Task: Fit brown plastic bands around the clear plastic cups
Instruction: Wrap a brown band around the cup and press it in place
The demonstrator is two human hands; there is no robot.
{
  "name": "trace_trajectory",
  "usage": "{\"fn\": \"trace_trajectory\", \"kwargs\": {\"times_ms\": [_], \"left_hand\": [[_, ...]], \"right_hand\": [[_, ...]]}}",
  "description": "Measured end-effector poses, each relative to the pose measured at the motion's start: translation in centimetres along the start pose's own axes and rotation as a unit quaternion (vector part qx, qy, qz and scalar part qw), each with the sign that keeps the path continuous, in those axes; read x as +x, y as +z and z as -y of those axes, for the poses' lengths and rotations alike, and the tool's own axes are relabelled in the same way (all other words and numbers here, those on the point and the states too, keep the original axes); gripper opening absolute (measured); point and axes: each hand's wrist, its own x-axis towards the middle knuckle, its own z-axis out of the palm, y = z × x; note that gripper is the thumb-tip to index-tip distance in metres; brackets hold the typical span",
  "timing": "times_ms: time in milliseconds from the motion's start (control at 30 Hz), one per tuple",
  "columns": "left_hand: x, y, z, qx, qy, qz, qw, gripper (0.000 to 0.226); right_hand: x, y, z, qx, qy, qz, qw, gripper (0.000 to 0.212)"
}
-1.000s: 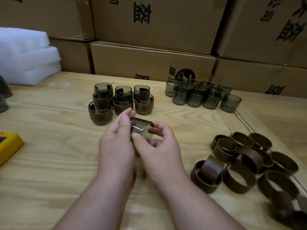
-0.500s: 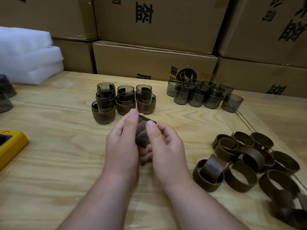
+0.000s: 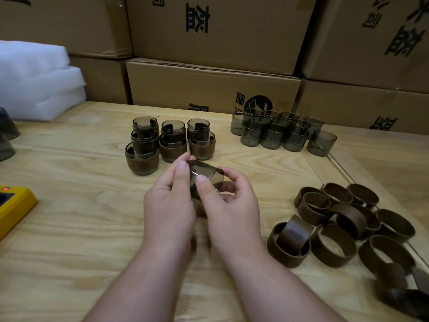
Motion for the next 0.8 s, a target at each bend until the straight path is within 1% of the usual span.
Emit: {"fn": "trace_trajectory", "kwargs": {"times_ms": [100, 233, 333, 433, 500, 567, 633, 667, 700, 767, 800], "left_hand": [[0.08, 0.01, 0.00, -0.013, 0.005, -0.015, 1.000, 0.021], [0.07, -0.02, 0.09, -0.029, 0.001, -0.016, 0.999, 0.028], [0.10, -0.16, 0.31, -0.010, 0.007, 0.001, 1.000, 0.034], [-0.03, -0.07, 0.19, -0.006, -0.002, 0.024, 1.000, 0.033], [-0.08, -0.11, 0.10, -0.005, -0.009, 0.046, 0.999, 0.029], [-0.12, -0.23, -0.06, -0.014, -0.007, 0.070, 0.997, 0.019], [-0.15, -0.31, -0.04, -0.018, -0.016, 0.088, 0.996, 0.046], [-0.10, -0.36, 0.05, -0.025, -0.023, 0.102, 0.994, 0.053], [-0.10, -0.35, 0.07, -0.033, -0.030, 0.124, 0.991, 0.050], [-0.40, -0.15, -0.12, -0.045, -0.039, 0.174, 0.983, 0.035], [-0.55, -0.08, -0.19, -0.050, -0.044, 0.188, 0.980, 0.029]], "right_hand": [[-0.25, 0.00, 0.10, 0.002, -0.021, -0.020, 1.000, 0.047], [0.09, -0.27, 0.02, 0.035, -0.004, -0.059, 0.998, 0.038], [0.34, -0.36, 0.25, 0.065, 0.020, -0.081, 0.994, 0.038], [0.33, -0.39, 0.49, 0.104, 0.030, -0.085, 0.991, 0.034], [0.36, -0.48, 0.47, 0.108, 0.031, -0.081, 0.990, 0.032], [0.46, -0.53, 0.49, 0.110, 0.034, -0.072, 0.991, 0.030], [0.53, -0.62, 0.45, 0.117, 0.032, -0.067, 0.990, 0.033], [0.51, -0.65, 0.47, 0.121, 0.028, -0.063, 0.990, 0.036], [0.47, -0.66, 0.46, 0.123, 0.023, -0.056, 0.991, 0.040], [0.32, -0.65, 0.37, 0.120, 0.010, -0.038, 0.992, 0.049], [0.24, -0.63, 0.33, 0.114, 0.003, -0.033, 0.993, 0.050]]}}
